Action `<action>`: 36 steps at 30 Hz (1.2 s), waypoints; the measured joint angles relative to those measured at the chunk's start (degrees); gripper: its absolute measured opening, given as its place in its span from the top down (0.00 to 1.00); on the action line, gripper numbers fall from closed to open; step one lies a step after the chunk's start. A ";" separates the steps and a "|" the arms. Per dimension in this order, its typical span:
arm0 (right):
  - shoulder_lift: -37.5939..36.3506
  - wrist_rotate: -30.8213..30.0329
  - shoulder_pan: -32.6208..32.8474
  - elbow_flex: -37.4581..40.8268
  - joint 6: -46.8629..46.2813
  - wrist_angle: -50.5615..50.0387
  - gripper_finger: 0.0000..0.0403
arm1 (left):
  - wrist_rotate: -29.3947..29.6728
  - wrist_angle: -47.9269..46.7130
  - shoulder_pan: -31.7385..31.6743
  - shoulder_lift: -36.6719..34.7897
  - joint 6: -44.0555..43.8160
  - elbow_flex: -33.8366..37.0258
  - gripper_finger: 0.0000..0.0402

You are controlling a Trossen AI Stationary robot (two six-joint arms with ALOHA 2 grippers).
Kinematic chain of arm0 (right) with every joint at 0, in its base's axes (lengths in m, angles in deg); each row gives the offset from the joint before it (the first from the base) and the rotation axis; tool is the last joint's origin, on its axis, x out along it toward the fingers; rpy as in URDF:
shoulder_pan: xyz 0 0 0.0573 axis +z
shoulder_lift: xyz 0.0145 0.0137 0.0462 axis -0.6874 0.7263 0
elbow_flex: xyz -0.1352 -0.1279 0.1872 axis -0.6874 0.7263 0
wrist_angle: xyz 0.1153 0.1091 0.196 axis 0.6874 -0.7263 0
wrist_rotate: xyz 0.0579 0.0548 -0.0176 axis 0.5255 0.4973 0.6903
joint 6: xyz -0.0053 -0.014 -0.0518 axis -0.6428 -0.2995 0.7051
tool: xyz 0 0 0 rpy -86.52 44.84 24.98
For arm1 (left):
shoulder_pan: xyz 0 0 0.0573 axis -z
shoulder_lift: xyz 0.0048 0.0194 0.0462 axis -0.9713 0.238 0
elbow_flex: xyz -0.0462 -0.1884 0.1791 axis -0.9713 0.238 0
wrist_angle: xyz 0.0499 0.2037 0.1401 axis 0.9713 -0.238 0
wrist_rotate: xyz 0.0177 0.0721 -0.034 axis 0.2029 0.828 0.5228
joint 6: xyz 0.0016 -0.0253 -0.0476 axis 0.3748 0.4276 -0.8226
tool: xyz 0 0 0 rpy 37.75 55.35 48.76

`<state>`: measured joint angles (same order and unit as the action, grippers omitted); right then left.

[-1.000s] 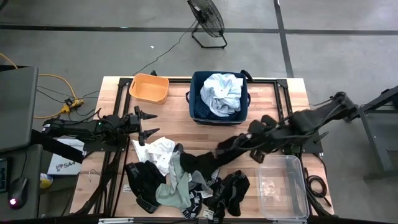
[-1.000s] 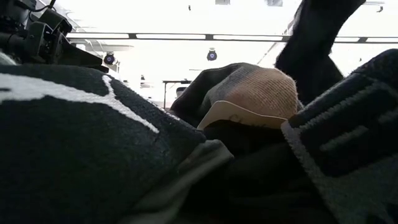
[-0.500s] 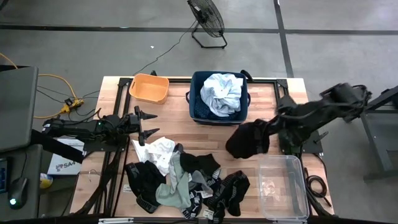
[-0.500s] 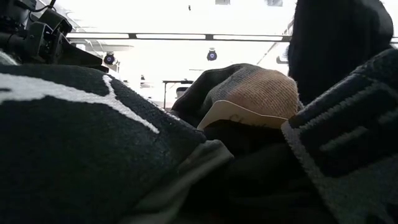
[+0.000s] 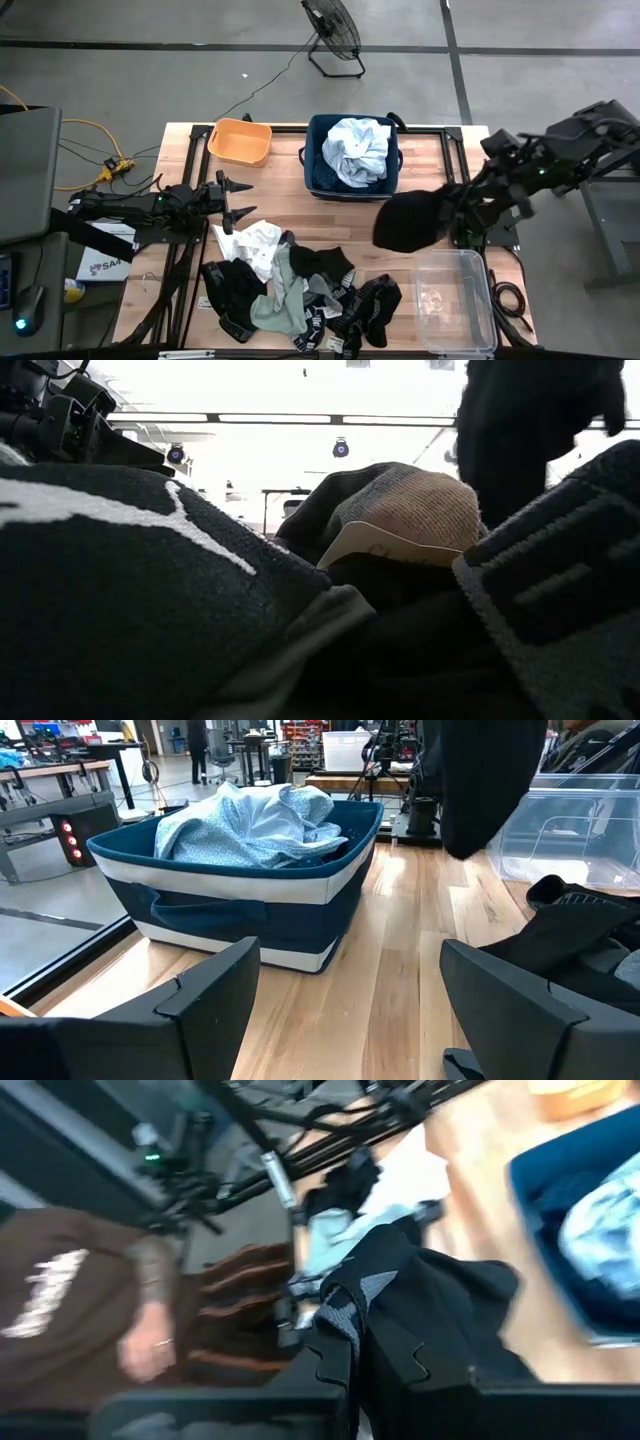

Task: Pick & Place Cloths
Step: Put the black boxer shorts into the transparent bin

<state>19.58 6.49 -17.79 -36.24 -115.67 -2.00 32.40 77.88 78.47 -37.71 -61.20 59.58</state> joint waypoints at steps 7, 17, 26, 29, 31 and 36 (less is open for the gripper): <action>-1.50 7.43 0.00 -0.31 -9.03 1.25 0.99 | 0.00 0.00 0.00 0.00 0.00 0.00 0.24; 0.48 11.18 3.30 -0.29 -22.01 2.07 0.99 | 0.00 0.00 0.00 -0.02 0.00 0.00 0.24; 8.59 11.35 16.85 0.48 -46.49 -4.13 0.99 | 0.00 -0.01 0.00 -0.02 0.00 0.00 0.24; 10.49 10.06 22.24 1.32 -54.92 -4.39 0.99 | 0.01 0.00 0.02 -0.01 0.00 0.00 0.24; 11.45 11.57 25.36 2.75 -60.98 -4.45 0.99 | 0.01 -0.02 0.01 -0.02 0.00 0.00 0.24; 13.02 14.55 32.16 7.20 -74.56 -4.32 0.99 | 0.02 0.00 0.00 0.00 0.00 0.00 0.24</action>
<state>32.60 21.04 14.36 -29.05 -190.23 -6.32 32.41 77.88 78.48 -37.70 -61.20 59.58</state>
